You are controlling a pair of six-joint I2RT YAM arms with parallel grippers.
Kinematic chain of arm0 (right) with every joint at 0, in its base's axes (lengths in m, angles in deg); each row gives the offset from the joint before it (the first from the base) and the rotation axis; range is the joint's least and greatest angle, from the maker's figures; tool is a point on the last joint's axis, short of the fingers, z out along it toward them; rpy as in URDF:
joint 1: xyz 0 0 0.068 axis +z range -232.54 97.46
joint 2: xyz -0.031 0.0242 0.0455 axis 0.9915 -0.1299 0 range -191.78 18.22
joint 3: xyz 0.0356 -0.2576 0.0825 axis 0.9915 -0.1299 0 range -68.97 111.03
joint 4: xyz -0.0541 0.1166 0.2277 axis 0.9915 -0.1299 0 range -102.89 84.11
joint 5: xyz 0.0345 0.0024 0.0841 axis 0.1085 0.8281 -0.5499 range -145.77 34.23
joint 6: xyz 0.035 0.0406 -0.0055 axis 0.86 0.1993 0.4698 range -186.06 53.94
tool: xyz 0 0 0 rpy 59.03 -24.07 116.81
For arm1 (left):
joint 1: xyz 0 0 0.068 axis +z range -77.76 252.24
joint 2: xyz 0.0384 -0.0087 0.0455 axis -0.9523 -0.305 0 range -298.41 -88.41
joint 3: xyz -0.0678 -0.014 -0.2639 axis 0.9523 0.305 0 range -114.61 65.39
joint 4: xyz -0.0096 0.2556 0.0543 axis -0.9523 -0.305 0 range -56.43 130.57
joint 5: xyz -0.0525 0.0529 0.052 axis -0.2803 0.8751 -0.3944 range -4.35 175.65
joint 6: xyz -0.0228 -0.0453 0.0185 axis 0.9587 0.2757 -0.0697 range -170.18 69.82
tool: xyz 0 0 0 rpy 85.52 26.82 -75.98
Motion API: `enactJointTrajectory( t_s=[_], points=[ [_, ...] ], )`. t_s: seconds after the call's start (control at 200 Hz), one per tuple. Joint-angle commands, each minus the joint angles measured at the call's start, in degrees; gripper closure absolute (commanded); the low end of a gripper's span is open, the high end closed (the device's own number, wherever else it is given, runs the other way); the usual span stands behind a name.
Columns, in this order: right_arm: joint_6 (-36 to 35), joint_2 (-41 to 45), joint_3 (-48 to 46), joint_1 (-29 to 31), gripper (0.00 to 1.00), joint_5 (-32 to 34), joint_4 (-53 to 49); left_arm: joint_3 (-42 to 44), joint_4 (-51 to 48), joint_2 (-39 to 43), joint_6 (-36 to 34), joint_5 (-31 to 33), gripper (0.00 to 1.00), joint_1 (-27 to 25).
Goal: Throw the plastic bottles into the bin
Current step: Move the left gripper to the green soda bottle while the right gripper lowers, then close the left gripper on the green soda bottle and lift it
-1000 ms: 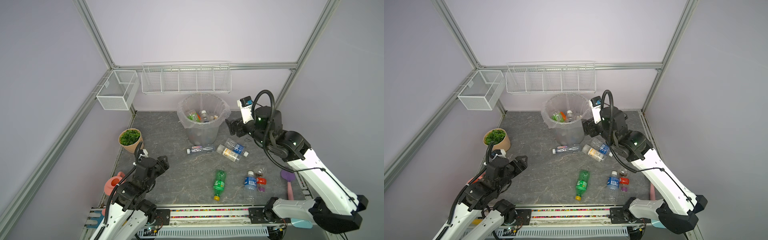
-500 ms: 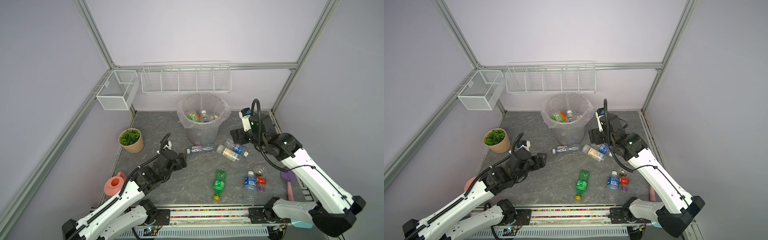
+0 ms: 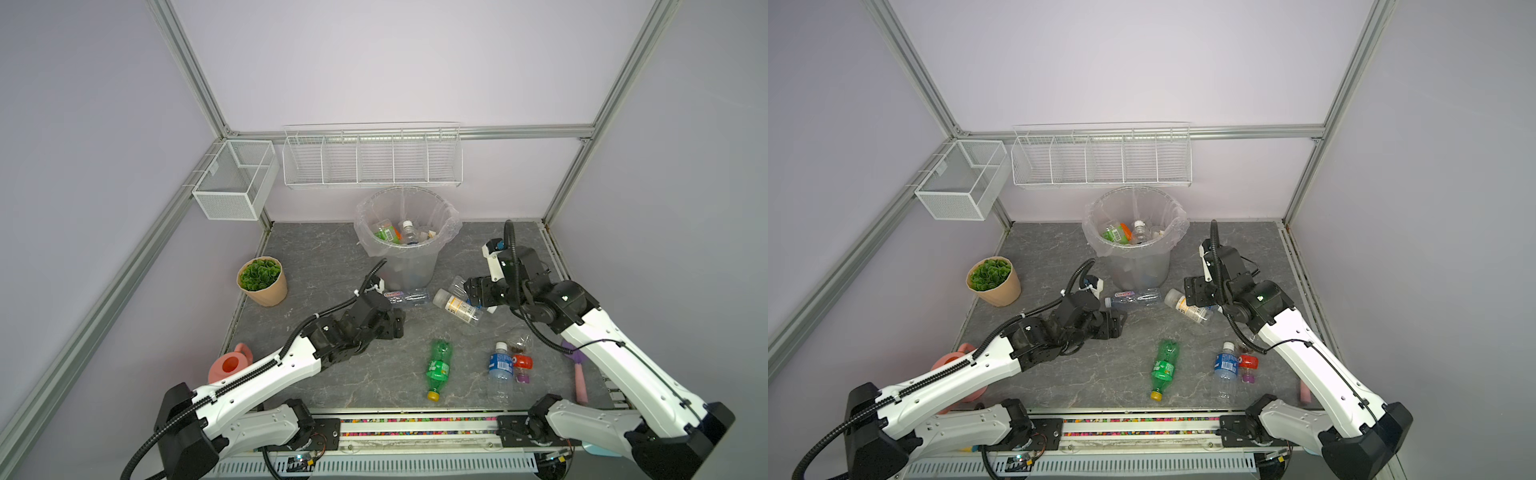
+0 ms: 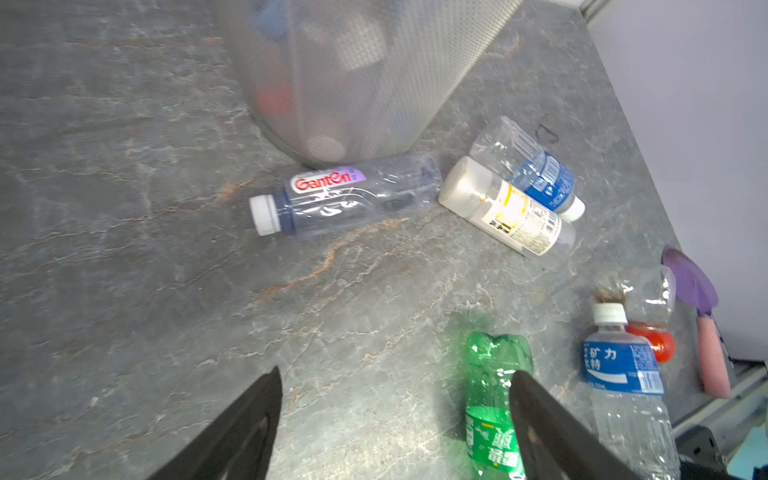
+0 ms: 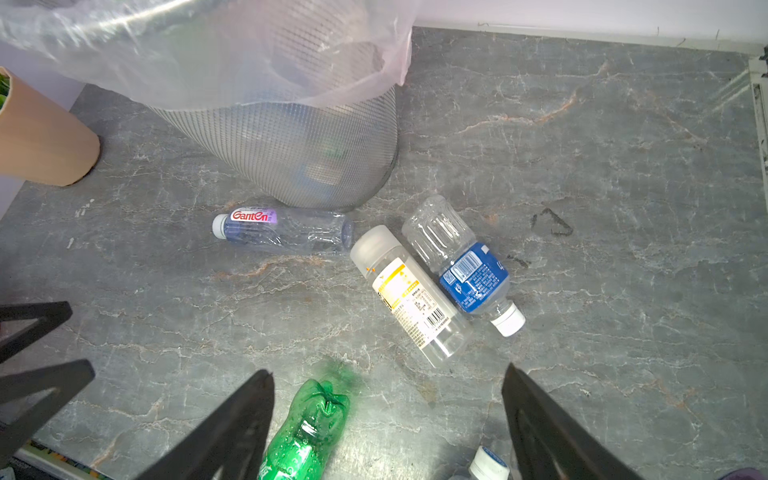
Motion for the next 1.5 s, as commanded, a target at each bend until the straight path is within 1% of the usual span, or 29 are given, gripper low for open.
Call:
enactJointTrajectory(
  t_s=[0.0,0.225,0.345,0.45,0.86,1.075,1.145,1.2,1.5],
  points=[
    [2.4,1.3,-1.7,-0.7,0.12,-0.6,1.1,-4.1,-1.4,-2.3,-3.6,0.8,0.14,-2.9],
    [2.9,2.2,-3.2,-1.6,0.12,-0.4,0.7,-7.8,-0.7,-9.7,-5.2,-3.3,0.14,-6.4],
    [3.1,3.2,-3.8,-2.4,0.11,-0.4,0.6,-9.8,-0.3,-14.4,-5.4,-8.0,0.14,-7.4],
    [3.2,4.0,-4.4,-3.0,0.12,-0.5,0.5,-11.5,-0.5,-18.2,-5.6,-9.8,0.14,-8.8],
    [3.2,5.5,-5.2,-4.7,0.11,-1.9,0.5,-16.3,-2.7,-27.3,-3.8,-10.0,0.13,-12.4],
    [3.3,6.2,-5.8,-4.8,0.12,-2.3,0.4,-18.2,-5.2,-31.0,-1.0,-8.9,0.14,-12.7],
    [3.3,6.5,-5.9,-4.9,0.12,-2.3,0.3,-21.1,-9.1,-33.5,-0.4,-9.5,0.14,-12.7],
    [3.3,6.7,-6.0,-5.0,0.12,-2.3,0.4,-22.4,-10.4,-35.5,-0.3,-10.2,0.16,-12.8],
    [3.1,7.9,-6.5,-5.4,0.12,-2.5,0.0,-22.7,-10.0,-39.1,2.2,-11.1,0.17,-13.4]
  ],
)
